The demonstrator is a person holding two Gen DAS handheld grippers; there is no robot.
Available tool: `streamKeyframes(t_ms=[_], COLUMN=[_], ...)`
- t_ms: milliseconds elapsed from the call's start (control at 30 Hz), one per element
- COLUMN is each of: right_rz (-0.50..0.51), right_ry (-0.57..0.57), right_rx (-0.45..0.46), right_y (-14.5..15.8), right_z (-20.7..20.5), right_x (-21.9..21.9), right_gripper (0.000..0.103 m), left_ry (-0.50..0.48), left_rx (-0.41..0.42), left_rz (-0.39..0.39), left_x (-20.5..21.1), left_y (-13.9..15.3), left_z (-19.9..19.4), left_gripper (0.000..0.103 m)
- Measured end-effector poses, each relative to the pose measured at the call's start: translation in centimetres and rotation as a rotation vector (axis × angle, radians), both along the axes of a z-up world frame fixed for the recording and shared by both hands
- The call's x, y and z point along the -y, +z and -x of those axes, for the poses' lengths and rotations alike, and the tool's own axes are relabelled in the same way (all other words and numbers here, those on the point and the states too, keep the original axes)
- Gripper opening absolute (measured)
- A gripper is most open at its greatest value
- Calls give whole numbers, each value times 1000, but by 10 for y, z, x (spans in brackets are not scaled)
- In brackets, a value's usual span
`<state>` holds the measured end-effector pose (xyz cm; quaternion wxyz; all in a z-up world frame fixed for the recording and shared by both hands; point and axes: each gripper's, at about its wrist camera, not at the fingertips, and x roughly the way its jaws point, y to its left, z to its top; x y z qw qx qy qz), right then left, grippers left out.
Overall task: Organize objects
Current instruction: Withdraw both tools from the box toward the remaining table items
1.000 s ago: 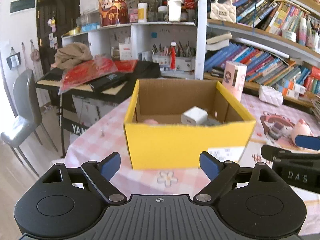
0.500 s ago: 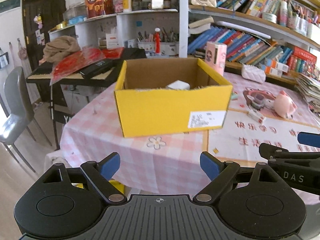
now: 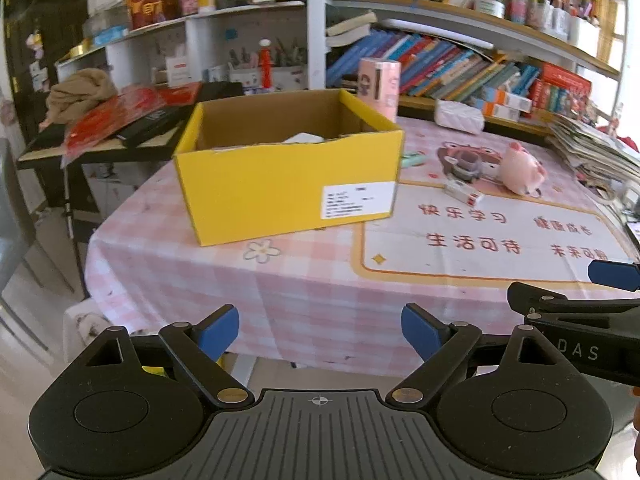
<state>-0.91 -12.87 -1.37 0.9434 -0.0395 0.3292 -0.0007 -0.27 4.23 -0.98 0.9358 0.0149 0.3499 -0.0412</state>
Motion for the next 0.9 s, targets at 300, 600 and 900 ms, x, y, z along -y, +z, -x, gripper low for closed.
streamKeyframes(t_ms=[300, 600, 900], right_rz=[-6, -12, -5], right_ry=[-98, -185, -203], right_rx=[0, 3, -13], right_y=[0, 1, -1], right_z=[8, 6, -10], right_x=[26, 54, 73], right_gripper=[86, 87, 87], left_ry=[-96, -172, -198], left_rx=[5, 11, -5], left_rz=[-1, -6, 0], left_x=[25, 53, 74], left_y=[0, 0, -4], left_z=[-6, -19, -40], left_gripper=[91, 91, 91])
